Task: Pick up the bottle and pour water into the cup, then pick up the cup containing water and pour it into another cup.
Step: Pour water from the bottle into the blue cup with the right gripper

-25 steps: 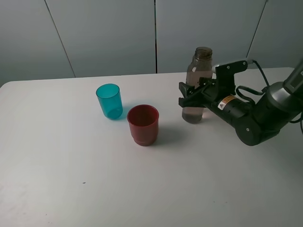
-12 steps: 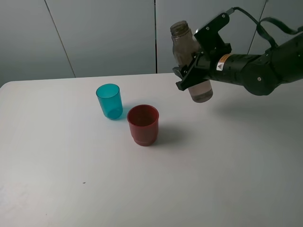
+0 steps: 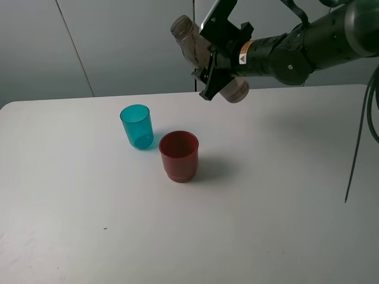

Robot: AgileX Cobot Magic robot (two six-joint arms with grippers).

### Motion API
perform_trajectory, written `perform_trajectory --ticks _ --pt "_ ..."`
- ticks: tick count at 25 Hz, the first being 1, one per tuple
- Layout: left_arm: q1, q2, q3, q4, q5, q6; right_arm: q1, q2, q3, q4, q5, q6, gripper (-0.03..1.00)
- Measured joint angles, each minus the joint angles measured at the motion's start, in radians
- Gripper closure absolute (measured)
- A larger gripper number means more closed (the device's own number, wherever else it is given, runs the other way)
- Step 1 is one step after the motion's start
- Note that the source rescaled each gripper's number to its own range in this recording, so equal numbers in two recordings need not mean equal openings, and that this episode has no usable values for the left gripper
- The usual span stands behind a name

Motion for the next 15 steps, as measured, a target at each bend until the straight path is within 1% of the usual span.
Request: perform_trajectory --ticks 4,9,15 --pt "0.0 0.0 0.0 0.0 0.0 0.0 0.053 0.059 -0.057 0.01 0.085 -0.139 0.97" --pt "0.0 0.0 0.0 0.0 0.0 0.0 0.115 0.112 -0.119 0.056 0.145 -0.285 0.97" --pt "0.0 0.0 0.0 0.0 0.0 0.0 0.132 0.165 -0.204 0.063 0.163 -0.328 0.97"
